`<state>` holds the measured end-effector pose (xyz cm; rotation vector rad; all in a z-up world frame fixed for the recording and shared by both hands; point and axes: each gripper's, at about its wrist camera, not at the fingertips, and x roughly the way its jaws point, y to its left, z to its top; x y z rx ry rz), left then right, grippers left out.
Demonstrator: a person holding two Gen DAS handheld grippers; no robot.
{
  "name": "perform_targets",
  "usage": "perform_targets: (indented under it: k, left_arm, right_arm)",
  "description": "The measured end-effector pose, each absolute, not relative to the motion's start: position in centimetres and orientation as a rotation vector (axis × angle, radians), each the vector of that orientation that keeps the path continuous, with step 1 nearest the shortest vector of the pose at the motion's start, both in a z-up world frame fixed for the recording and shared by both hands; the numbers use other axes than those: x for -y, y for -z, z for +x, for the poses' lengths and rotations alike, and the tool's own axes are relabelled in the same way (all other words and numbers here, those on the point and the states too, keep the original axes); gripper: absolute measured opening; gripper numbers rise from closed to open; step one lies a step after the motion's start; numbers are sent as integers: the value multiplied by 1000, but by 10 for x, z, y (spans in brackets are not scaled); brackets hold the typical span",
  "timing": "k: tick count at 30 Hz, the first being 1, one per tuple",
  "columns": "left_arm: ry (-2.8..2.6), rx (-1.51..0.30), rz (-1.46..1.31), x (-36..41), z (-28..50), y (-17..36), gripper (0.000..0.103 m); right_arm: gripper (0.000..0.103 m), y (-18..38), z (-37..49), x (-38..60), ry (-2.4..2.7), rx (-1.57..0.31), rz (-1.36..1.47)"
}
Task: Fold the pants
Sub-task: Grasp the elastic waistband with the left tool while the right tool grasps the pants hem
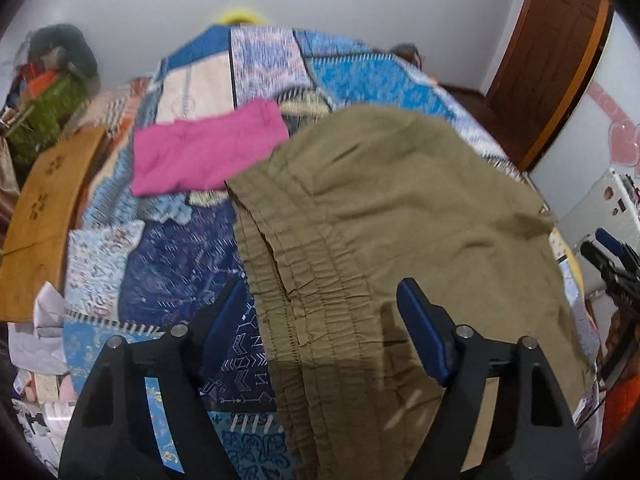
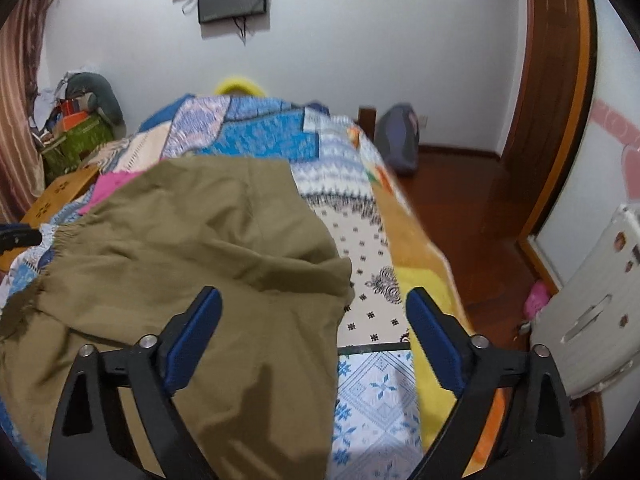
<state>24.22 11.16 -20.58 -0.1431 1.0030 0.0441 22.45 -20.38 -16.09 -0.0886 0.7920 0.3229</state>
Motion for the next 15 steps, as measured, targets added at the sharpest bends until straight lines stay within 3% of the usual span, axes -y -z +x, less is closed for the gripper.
perform_targets:
  k: [5, 9, 10, 15]
  left_arm:
    - [-14, -1065, -184, -116, 256, 228, 74]
    - [23, -1092, -215, -116, 262, 237, 69]
    - [26, -1094, -217, -116, 264, 238, 68]
    - [6, -1084, -149, -114, 268, 241, 54]
  right_arm:
    - [65, 184, 252, 210, -385, -875, -54]
    - [56, 203, 268, 207, -435, -943, -17]
    - [49, 209, 271, 204, -452, -966, -15]
    - [31, 218, 267, 195, -479, -985, -67]
